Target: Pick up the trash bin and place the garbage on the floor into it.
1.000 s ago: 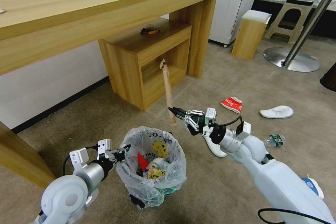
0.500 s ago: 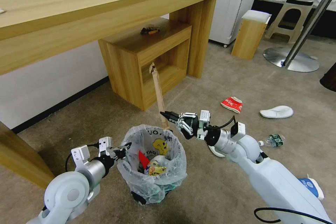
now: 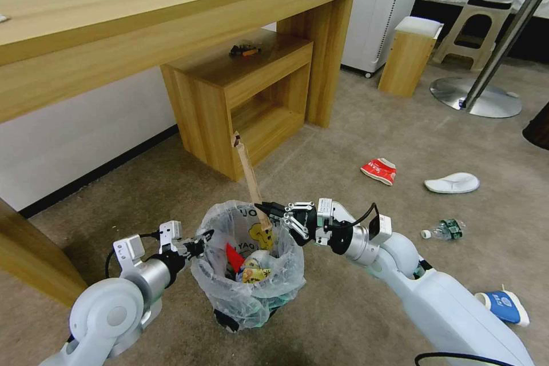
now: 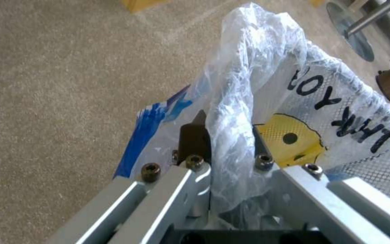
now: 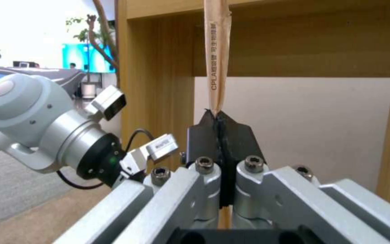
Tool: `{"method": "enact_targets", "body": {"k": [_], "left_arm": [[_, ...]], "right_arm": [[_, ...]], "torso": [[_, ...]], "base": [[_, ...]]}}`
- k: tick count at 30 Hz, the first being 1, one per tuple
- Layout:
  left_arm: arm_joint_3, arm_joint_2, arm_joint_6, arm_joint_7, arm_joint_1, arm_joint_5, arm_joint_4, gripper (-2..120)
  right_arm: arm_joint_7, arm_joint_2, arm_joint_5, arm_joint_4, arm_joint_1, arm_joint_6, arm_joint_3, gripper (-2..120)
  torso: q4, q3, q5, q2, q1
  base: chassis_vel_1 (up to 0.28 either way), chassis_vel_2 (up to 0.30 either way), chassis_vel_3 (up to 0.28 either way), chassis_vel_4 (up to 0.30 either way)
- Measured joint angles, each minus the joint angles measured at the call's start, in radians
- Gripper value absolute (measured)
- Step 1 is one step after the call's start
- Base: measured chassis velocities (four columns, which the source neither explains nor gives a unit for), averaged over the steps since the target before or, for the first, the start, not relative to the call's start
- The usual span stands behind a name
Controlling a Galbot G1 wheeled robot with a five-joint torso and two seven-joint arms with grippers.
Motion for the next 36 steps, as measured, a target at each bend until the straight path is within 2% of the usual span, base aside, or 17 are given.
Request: {"method": "enact_targets", "body": {"k": [6,9,12,13,16,18,20,22,25,26,28,29,32,36], "left_arm": [[0.000,-0.002,0.000,0.000,0.000,0.000,-0.003,3],[0.000,-0.002,0.000,0.000,0.002,0.000,-0.005,3],[-0.004,-0.001,0.000,0.000,0.005,0.001,-0.007,3],[-0.004,-0.001,0.000,0.000,0.005,0.001,-0.007,3],[-0.005,-0.001,0.000,0.000,0.007,0.002,-0.011,3],[-0.005,-0.001,0.000,0.000,0.008,0.003,-0.011,3],[-0.007,-0.001,0.000,0.000,0.009,0.003,-0.011,3],[-0.008,-0.001,0.000,0.000,0.009,0.004,-0.011,3],[-0.007,-0.002,0.000,0.000,0.009,0.006,-0.010,3],[-0.007,-0.002,0.000,0.000,0.009,0.006,-0.010,3],[-0.007,-0.003,0.000,0.001,0.009,0.007,-0.010,3],[-0.007,-0.003,0.000,0.001,0.009,0.007,-0.010,3],[-0.007,-0.003,0.000,0.001,0.009,0.011,-0.010,3],[-0.007,-0.002,0.000,-0.003,0.011,0.018,-0.011,3]], "right_arm": [[-0.013,-0.002,0.000,0.001,-0.006,-0.006,0.004,0],[-0.015,-0.002,0.000,0.001,-0.008,-0.008,0.008,6],[-0.015,-0.003,0.001,0.001,-0.007,-0.009,0.012,21],[-0.015,-0.003,0.001,0.001,-0.007,-0.009,0.012,21],[-0.015,-0.003,0.003,0.002,-0.006,-0.011,0.016,34],[-0.015,-0.003,0.004,0.003,-0.005,-0.012,0.017,37],[-0.015,-0.003,0.005,0.004,-0.005,-0.013,0.020,50],[-0.015,-0.003,0.005,0.005,-0.004,-0.014,0.022,53],[-0.015,-0.003,0.013,0.008,-0.002,-0.016,0.030,68],[-0.015,-0.003,0.013,0.008,-0.002,-0.016,0.030,68],[-0.015,-0.005,0.017,0.010,-0.001,-0.016,0.035,78],[-0.015,-0.005,0.017,0.010,-0.001,-0.016,0.035,78],[-0.012,-0.010,0.023,0.016,-0.002,-0.017,0.050,93],[0.042,-0.012,0.042,0.029,-0.005,-0.027,0.079,100]], "torso": [[0.0000,0.000,0.0000,0.000,0.000],[0.0000,0.000,0.0000,0.000,0.000],[0.0000,0.000,0.0000,0.000,0.000],[0.0000,0.000,0.0000,0.000,0.000],[0.0000,0.000,0.0000,0.000,0.000],[0.0000,0.000,0.0000,0.000,0.000],[0.0000,0.000,0.0000,0.000,0.000],[0.0000,0.000,0.0000,0.000,0.000],[0.0000,0.000,0.0000,0.000,0.000],[0.0000,0.000,0.0000,0.000,0.000],[0.0000,0.000,0.0000,0.000,0.000],[0.0000,0.000,0.0000,0.000,0.000],[0.0000,0.000,0.0000,0.000,0.000],[0.0000,0.000,0.0001,0.000,0.000]], "base": [[0.000,0.000,0.000,0.000],[0.000,0.000,0.000,0.000],[0.000,0.000,0.000,0.000],[0.000,0.000,0.000,0.000],[0.000,0.000,0.000,0.000],[0.000,0.000,0.000,0.000],[0.000,0.000,0.000,0.000],[0.000,0.000,0.000,0.000],[0.000,0.000,0.000,0.000],[0.000,0.000,0.000,0.000],[0.000,0.000,0.000,0.000],[0.000,0.000,0.000,0.000],[0.000,0.000,0.000,0.000],[0.000,0.000,0.000,0.000]]}}
